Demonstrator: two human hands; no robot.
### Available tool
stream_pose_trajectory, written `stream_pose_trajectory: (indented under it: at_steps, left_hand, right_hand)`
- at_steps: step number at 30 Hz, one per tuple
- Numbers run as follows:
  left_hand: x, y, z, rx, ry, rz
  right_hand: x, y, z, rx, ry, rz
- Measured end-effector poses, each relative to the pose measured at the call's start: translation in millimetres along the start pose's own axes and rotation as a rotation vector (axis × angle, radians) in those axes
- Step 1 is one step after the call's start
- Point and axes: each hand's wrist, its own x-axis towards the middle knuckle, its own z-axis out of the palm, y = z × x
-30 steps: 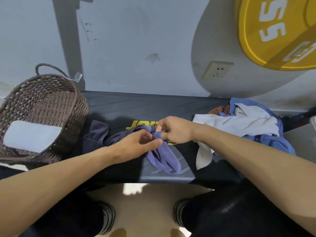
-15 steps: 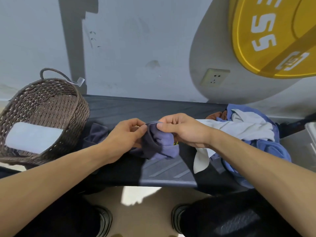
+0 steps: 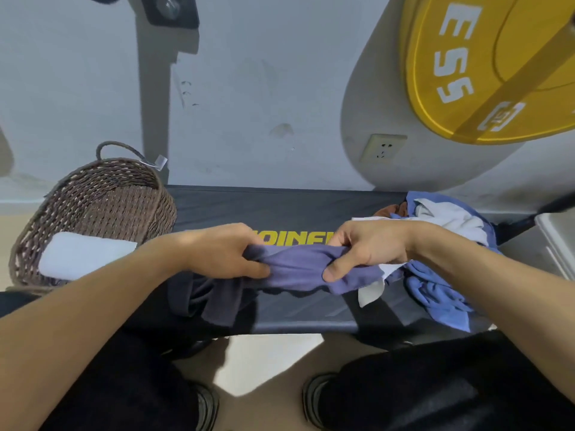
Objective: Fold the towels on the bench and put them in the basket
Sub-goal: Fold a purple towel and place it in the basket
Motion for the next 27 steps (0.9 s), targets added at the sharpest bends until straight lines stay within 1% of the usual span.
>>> stream_pose_trajectory:
  at_steps: [2, 3, 4, 5, 7, 8, 10, 12, 14, 15, 16, 20, 22, 24, 26, 27]
  left_hand:
    - [-5.0, -4.2, -7.8, 0.021, 0.042, -0.034]
    - [-7.5, -8.6, -11.9, -0.013, 0.073, -0.070]
    - [-10.3, -13.4, -15.2, -0.104, 0.093, -0.113]
    - [-13.7, -18.4, -17.0, -0.257, 0.098, -0.158]
    - [-20.9, -30.1, -16.9, -0.584, 0.099, -0.233]
    - [-24.8, -38.5, -13.9, -0.697, 0.107, -0.260]
    - [-30.6, -53.1, -2.7, -0.824, 0.146, -0.294]
    - [-30.7, -64.0, 12.6, -0.875, 0.274, -0.346]
    - [-25.4, -74.2, 26.0, -1.013, 0.453, -0.439]
    - [-22.1, -78.4, 30.0, -1.075, 0.515, -0.468]
    - [-19.0, -81.5, 31.7, -1.097, 0.542, -0.493]
    - [-7.6, -98.5, 24.9, -1.071, 0.550, -0.543]
    - [0.7, -110.4, 21.2, -1.061, 0.625, -0.578]
    - [9.0, -120.3, 21.7, -0.987, 0.715, -0.616]
    - [17.3, -127.7, 25.0, -0.891, 0.782, -0.610]
    - [21.4, -129.4, 26.9, -0.880, 0.802, -0.585]
  right_hand:
    - [0.3, 11.4, 0.8, 0.210, 0.100, -0.038]
    - [1.3, 18.3, -1.4, 0.348, 0.144, -0.056]
    - [1.5, 24.6, -4.0, 0.477, 0.173, -0.063]
    - [0.8, 30.4, -6.6, 0.582, 0.180, -0.074]
    - [-0.4, 40.3, -11.0, 0.759, 0.154, -0.110]
    - [-0.3, 43.8, -11.7, 0.832, 0.145, -0.127]
    - [4.7, 48.4, -9.3, 0.938, 0.135, -0.169]
    - [15.8, 47.2, -2.3, 1.018, 0.165, -0.194]
    - [30.0, 45.2, 4.0, 1.062, 0.250, -0.180]
    - [36.3, 44.2, 5.8, 1.077, 0.293, -0.162]
    - [42.3, 43.1, 7.0, 1.088, 0.329, -0.144]
    - [64.2, 41.8, 5.5, 1.057, 0.511, -0.092]
    - [75.8, 42.3, 3.7, 0.992, 0.611, -0.086]
    - [86.3, 43.4, 4.4, 0.855, 0.711, -0.065]
    - [96.6, 45.9, 5.5, 0.771, 0.791, -0.071]
    - [101.2, 47.2, 5.6, 0.759, 0.813, -0.079]
